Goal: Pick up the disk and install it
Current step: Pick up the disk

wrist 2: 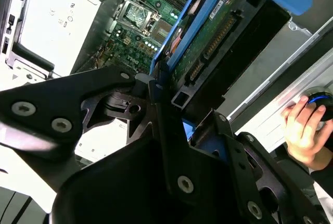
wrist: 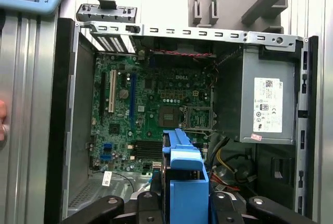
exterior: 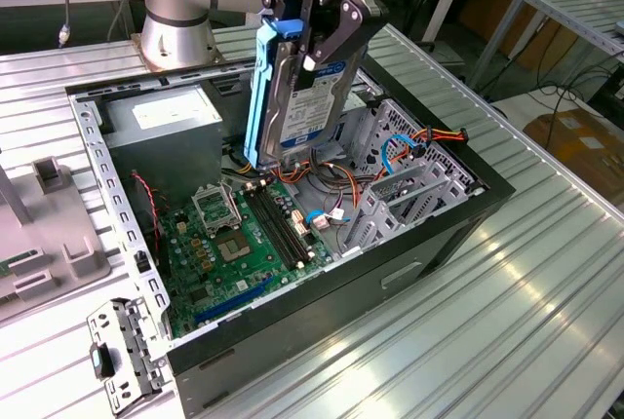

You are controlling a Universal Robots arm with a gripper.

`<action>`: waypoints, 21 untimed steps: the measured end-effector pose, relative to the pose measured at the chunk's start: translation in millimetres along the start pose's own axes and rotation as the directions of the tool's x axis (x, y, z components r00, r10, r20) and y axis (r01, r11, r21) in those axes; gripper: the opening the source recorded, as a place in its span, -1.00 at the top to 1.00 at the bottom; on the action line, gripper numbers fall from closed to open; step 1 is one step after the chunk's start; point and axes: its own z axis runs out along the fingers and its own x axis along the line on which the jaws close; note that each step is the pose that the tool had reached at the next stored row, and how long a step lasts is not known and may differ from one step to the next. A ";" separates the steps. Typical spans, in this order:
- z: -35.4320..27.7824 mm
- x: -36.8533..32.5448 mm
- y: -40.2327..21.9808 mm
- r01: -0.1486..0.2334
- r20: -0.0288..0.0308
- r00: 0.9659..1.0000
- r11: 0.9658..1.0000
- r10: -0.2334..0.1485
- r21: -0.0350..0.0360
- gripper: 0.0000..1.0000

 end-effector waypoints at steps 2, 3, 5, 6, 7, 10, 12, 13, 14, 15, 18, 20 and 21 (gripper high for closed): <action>-0.1 1.9 -0.4 0.000 0.000 1.000 1.000 0.000 0.000 0.26; -0.1 3.4 -0.6 0.000 0.000 1.000 1.000 0.000 0.000 0.26; -0.2 7.1 -1.2 0.000 0.000 1.000 1.000 0.000 0.000 0.26; -0.3 7.9 -1.4 0.000 0.000 1.000 1.000 0.000 0.000 0.26; -0.3 8.9 -1.5 0.000 0.000 1.000 1.000 0.000 0.000 0.26; -0.4 12.2 -2.1 0.000 0.000 1.000 1.000 0.000 0.000 0.26; -0.5 14.4 -2.4 0.000 0.000 1.000 1.000 0.000 0.000 0.26; -0.6 15.7 -2.6 0.000 0.000 1.000 1.000 0.000 0.000 0.26; -0.6 16.7 -2.7 0.000 0.000 1.000 1.000 0.000 0.000 0.26; -0.6 17.6 -2.8 0.000 0.000 1.000 1.000 0.000 0.000 0.26; -0.8 21.3 -3.5 0.000 0.000 1.000 1.000 0.000 0.000 0.26; -0.8 23.2 -3.8 0.000 0.000 1.000 1.000 0.000 0.000 0.26; -0.9 24.3 -4.0 0.000 0.000 1.000 1.000 0.000 0.000 0.26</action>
